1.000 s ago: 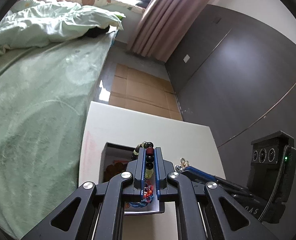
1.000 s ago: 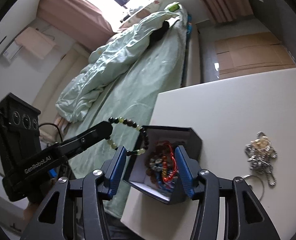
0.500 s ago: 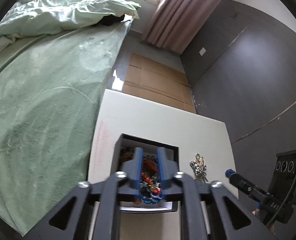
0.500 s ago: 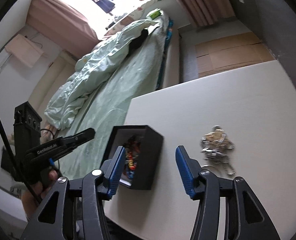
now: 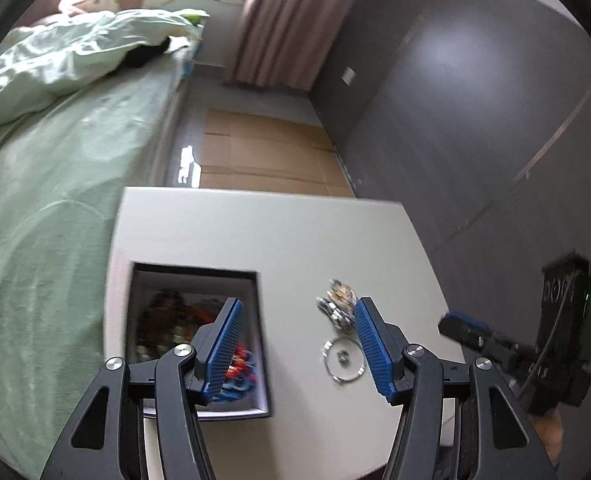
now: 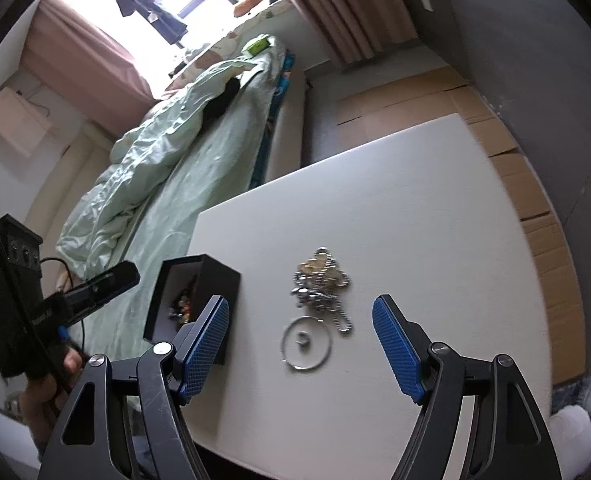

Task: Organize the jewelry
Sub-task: 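Lower the left gripper onto the large silver hoop and close it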

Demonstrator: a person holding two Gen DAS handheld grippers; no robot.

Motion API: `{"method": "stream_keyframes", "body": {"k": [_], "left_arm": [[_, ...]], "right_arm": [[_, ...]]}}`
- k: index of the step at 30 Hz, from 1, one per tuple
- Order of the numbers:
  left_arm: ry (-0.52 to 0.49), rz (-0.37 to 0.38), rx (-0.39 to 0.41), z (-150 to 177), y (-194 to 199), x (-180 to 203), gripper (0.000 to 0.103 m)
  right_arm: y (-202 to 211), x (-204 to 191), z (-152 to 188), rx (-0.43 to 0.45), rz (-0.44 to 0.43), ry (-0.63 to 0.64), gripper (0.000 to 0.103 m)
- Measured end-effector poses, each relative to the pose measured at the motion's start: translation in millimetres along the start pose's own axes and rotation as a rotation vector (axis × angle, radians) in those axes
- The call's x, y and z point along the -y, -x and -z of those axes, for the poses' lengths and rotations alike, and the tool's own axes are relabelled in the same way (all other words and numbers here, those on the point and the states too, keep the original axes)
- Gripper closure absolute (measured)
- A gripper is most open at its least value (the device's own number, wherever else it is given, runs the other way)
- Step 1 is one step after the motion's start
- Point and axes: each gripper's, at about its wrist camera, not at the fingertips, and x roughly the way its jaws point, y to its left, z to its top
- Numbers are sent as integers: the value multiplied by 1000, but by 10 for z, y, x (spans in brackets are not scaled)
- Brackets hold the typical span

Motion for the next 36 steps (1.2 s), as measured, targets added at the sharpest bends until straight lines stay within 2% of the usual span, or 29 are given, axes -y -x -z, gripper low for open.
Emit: {"method": "stream_keyframes", "body": {"k": [6, 13, 16, 22, 27, 30, 36], "left_arm": [[-97, -8, -77, 135, -262, 323, 44], [-163, -30, -163, 288, -568, 533, 43], [-183, -36, -186, 328, -675, 600, 36], [-208, -63, -248, 421, -956, 685, 36], [-232, -102, -276, 483, -1132, 738, 36], [-276, -187, -262, 519, -1188, 759, 36], [-279, -194, -272, 562, -1262, 751, 36]], "right_arm": [[83, 153, 1, 8, 26, -21, 28], [219, 311, 12, 24, 43, -40, 28], [259, 390, 23, 18, 62, -46, 28], [233, 552, 78, -27, 146, -34, 28], [262, 715, 94, -40, 184, -43, 28], [297, 778, 93, -38, 185, -54, 28], [347, 844, 93, -28, 177, -64, 28]]}}
